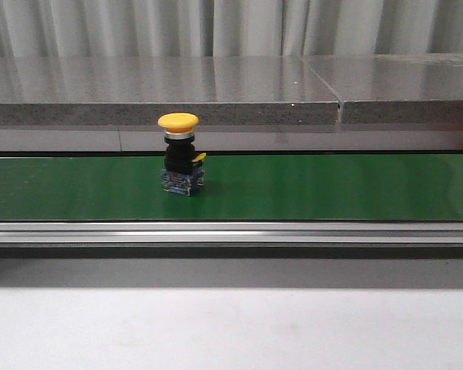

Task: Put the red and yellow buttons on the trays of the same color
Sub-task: 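Grasp the red button with the right gripper and carry it to the red tray, then lower the red button into the red tray and open the right gripper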

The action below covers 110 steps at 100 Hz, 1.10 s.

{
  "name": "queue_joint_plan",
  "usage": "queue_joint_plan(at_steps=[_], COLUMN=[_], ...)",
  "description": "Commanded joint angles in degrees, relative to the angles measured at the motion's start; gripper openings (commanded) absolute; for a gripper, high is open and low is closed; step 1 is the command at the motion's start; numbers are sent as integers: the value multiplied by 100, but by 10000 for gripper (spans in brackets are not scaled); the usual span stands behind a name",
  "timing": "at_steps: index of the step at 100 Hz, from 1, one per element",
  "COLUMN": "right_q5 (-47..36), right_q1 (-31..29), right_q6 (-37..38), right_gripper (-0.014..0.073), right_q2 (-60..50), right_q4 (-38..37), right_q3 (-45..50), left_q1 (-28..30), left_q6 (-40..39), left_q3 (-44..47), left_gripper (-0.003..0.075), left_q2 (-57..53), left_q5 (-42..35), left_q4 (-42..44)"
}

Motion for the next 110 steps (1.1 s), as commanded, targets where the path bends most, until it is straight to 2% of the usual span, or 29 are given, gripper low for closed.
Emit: queue_joint_plan(at_steps=[1,22,38,67,94,101,110], right_q5=[-140,-111,-186,-599,-779,-742,-722], right_q1=[-304,-1118,-1425,-1469,-1469,-1469,-1469], right_q6=[-58,-58,-58,-58,-58,-58,-58], right_gripper=[120,120,120,123,126,167,335], right_q2=[-113,611,1309,2205,2594,2643,2655], right_q4=[-3,-3,-3,-3,-8,-8,-8], right_q3=[-496,-1427,-1948,-2110,-2110,-2110,-2110], left_q1=[-51,-51,-51,-51,-51,-51,-51], left_q6=[-55,-55,-55,-55,-55,-55,-55], left_q3=[-148,-148,-148,-148,-148,-148,-148], left_gripper=[-19,-19,-19,-19,-19,-19,-19], left_q2=[39,39,39,39,39,39,39], left_q5=[-456,-456,-456,-456,-456,-456,-456], left_q4=[3,3,3,3,3,3,3])
